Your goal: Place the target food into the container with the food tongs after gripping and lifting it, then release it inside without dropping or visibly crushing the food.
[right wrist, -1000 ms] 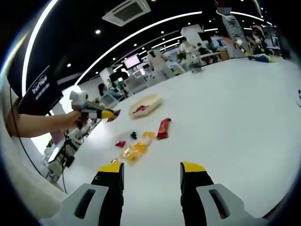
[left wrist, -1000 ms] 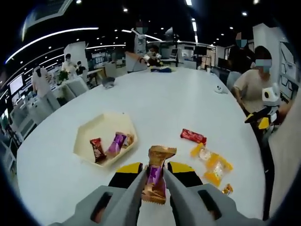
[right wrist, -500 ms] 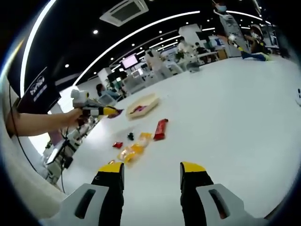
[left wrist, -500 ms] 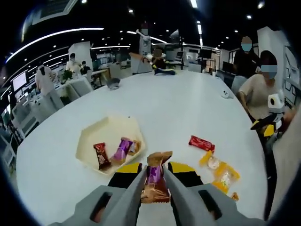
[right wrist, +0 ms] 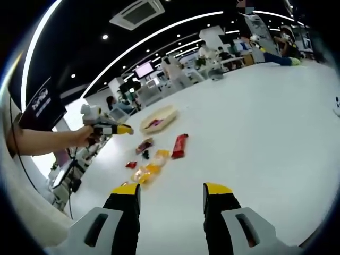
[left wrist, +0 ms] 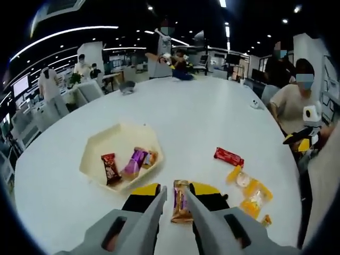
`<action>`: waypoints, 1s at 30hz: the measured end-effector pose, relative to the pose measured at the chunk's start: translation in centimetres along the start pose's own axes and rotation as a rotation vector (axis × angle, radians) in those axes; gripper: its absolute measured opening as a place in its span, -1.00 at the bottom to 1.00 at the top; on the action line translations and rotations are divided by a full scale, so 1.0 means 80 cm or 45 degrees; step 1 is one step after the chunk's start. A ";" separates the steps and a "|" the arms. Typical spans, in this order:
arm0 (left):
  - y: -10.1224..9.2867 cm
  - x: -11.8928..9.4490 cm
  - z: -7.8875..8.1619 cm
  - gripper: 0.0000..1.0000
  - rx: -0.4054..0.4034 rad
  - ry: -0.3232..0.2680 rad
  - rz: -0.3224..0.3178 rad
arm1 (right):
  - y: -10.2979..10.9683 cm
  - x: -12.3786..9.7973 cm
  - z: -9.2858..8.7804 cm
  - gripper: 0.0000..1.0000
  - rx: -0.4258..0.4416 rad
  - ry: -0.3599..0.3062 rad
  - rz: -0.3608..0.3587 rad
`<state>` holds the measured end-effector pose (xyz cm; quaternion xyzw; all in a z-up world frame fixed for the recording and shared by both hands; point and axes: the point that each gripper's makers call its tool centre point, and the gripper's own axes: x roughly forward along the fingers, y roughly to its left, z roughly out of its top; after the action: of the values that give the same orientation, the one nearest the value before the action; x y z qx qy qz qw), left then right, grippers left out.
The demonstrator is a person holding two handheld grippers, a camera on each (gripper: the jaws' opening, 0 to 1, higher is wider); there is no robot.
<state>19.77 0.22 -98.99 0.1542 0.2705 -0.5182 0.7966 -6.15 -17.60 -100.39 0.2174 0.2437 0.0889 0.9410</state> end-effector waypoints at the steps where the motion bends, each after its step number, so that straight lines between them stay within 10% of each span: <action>1: -0.002 0.003 -0.002 -0.59 0.001 0.006 -0.002 | -0.001 0.000 -0.002 -0.04 0.007 0.003 -0.003; 30: -0.023 0.052 -0.052 -0.53 0.001 0.177 -0.042 | -0.008 0.001 -0.014 -0.05 0.044 0.044 -0.021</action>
<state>18.27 -1.47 -104.76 0.1858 0.3273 -0.5194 0.7672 -6.59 -17.75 -101.62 0.2300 0.2633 0.0809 0.9334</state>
